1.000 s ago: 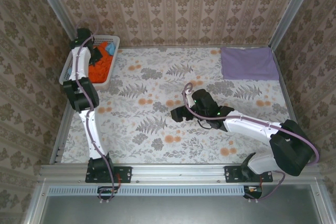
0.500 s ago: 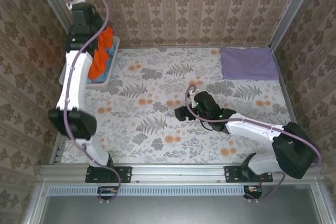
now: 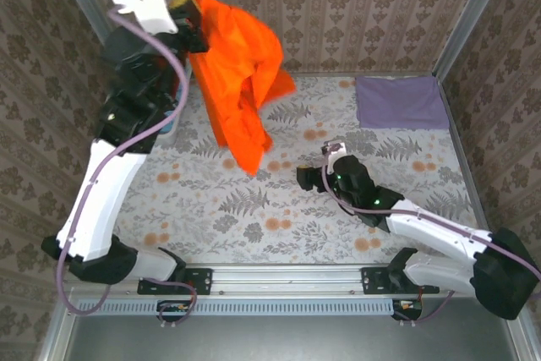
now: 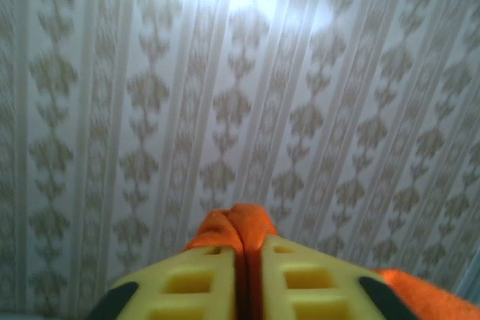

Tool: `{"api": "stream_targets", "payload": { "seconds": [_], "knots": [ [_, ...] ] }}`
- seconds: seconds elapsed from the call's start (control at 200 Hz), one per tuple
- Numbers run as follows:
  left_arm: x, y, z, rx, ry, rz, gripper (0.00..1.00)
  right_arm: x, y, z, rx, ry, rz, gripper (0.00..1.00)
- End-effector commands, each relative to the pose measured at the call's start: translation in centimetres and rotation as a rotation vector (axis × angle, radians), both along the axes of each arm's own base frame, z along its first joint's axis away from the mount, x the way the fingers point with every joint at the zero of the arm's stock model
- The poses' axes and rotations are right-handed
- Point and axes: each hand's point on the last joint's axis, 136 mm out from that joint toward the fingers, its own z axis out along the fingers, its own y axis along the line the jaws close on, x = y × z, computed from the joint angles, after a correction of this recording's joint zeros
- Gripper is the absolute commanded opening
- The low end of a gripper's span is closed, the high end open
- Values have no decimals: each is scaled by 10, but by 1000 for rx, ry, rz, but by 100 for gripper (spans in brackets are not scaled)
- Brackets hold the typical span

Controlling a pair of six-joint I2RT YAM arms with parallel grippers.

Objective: Fold and stack the t-shirts

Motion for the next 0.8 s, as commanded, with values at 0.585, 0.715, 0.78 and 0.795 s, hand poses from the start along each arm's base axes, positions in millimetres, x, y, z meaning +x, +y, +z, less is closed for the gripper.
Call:
{"api": "stream_targets", "payload": {
  "seconds": [0.585,0.715,0.78,0.795],
  "knots": [
    [14,-32,-379,118,993,-169,91,30,-77,-60,18,416,-298,85],
    [-40,-61,-410,226,1091,-342,86,22,-79,-70,-12,530,-314,77],
    [-68,-83,-416,290,1107,-444,82,9,-83,-80,-19,585,-321,75],
    [-73,-88,-417,307,1106,-463,81,5,-85,-83,-19,601,-322,75]
  ]
}}
